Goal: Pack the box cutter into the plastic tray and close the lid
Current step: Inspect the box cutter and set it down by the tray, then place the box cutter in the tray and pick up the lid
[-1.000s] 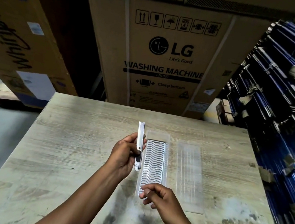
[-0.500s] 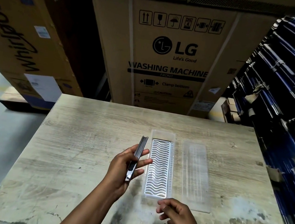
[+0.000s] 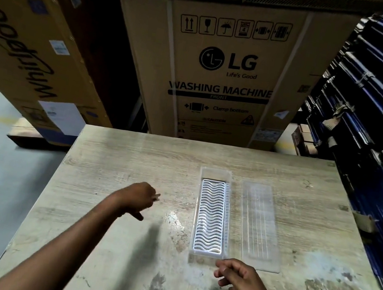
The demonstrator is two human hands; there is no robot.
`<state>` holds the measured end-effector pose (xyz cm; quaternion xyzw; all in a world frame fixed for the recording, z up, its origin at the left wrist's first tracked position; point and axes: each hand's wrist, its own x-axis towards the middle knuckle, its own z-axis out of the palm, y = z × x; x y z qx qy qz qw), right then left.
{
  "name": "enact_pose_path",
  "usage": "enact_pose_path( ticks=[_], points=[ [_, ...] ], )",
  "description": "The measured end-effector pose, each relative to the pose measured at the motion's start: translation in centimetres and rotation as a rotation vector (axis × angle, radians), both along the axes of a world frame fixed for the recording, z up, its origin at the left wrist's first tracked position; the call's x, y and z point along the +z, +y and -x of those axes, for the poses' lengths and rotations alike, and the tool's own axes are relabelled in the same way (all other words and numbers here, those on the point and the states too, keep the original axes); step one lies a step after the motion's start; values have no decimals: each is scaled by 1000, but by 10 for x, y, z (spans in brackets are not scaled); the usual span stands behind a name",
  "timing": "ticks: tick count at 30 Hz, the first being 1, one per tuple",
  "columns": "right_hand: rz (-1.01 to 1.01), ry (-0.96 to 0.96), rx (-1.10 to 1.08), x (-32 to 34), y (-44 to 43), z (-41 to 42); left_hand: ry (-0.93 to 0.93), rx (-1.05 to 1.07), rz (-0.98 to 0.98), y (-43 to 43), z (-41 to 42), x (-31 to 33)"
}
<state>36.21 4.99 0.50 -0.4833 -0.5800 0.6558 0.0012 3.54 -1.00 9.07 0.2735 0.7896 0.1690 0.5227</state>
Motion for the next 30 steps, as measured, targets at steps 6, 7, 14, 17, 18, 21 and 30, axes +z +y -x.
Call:
enact_pose_path(
  ticks=[6,7,14,17,18,21,30],
  points=[
    [24,2,-36,-7,-2,-5,-394,444,-254,-3,-8,0],
    [28,-2,-38,-9,-3,-6,-487,524,-324,-3,-20,4],
    [18,-20,-47,-15,-2,-19,-621,704,-602,15,-84,3],
    [-6,-22,-61,-13,2,-25,-477,704,-495,32,-100,-20],
    [-8,-23,-67,-13,4,-26,-394,681,-451,40,-103,-35],
    [-14,-42,-77,-15,8,-33,-162,539,-335,67,-111,-80],
    [-193,-233,-137,-36,30,-61,257,290,-106,124,-134,-142]
  ],
)
